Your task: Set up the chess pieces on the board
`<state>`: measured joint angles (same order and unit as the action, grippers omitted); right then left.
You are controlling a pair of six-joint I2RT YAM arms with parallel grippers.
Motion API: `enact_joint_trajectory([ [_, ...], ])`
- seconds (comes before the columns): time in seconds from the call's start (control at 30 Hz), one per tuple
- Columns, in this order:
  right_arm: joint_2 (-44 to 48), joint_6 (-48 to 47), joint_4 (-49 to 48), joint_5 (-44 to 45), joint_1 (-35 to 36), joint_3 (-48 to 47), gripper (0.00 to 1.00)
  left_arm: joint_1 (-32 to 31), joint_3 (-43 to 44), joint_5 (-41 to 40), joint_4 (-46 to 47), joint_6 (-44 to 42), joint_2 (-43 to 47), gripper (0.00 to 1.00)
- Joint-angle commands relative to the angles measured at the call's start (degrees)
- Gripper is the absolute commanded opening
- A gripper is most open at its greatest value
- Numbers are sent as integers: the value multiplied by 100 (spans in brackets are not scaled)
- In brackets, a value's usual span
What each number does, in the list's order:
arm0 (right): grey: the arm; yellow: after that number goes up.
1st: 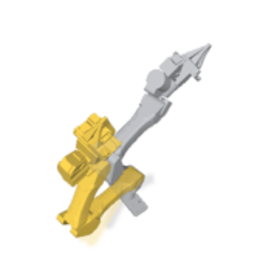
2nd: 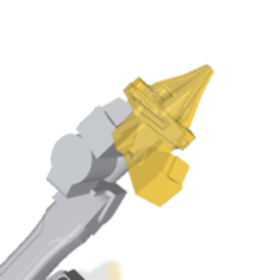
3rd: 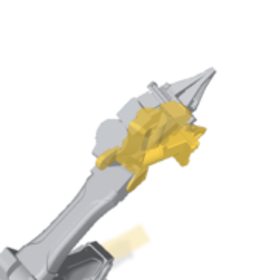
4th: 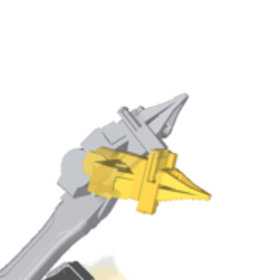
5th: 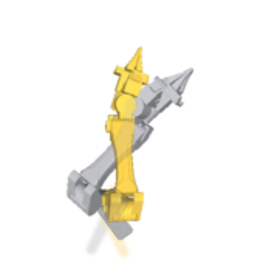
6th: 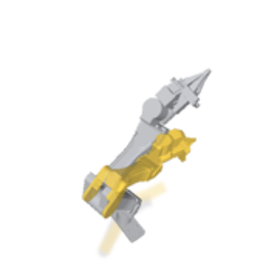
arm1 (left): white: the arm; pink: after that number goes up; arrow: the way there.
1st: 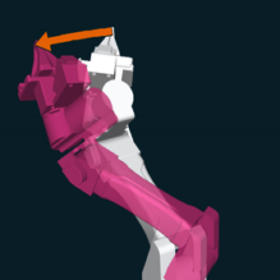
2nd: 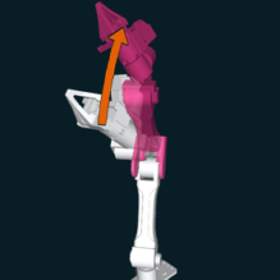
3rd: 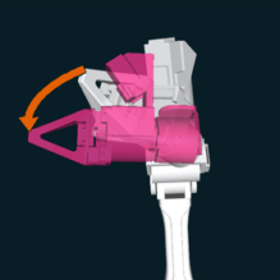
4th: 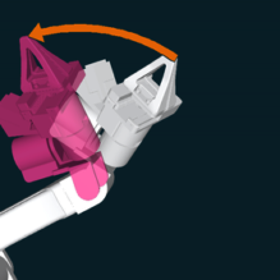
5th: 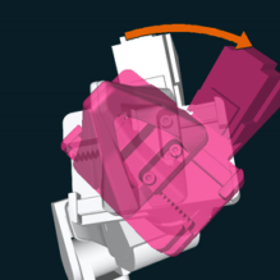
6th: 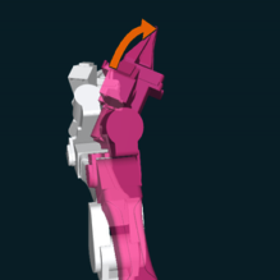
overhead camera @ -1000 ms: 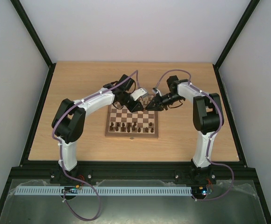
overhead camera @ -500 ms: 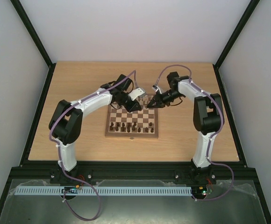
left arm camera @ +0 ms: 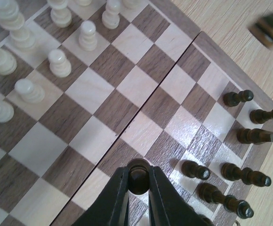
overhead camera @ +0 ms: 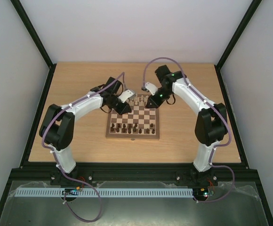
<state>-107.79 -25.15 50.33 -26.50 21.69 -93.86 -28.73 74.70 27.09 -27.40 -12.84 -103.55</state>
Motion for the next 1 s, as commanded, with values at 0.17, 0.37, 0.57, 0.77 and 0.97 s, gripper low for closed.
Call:
enact_joint_trajectory([
  [0.17,618,-1305,171,1835,1289,793,7,409,-346,-37,280,401,367,4],
  [0.37,809,-1510,-268,2433,1773,1449,7,474,-422,15,300,519,512,4],
  [0.57,749,-1546,-448,2675,1923,1602,7,474,-488,-20,335,528,571,4],
  [0.77,565,-1531,-467,2825,1950,1548,8,474,-491,11,344,523,572,4],
  [0.97,436,-1455,-407,2742,1957,1492,9,474,-515,15,365,527,588,4],
])
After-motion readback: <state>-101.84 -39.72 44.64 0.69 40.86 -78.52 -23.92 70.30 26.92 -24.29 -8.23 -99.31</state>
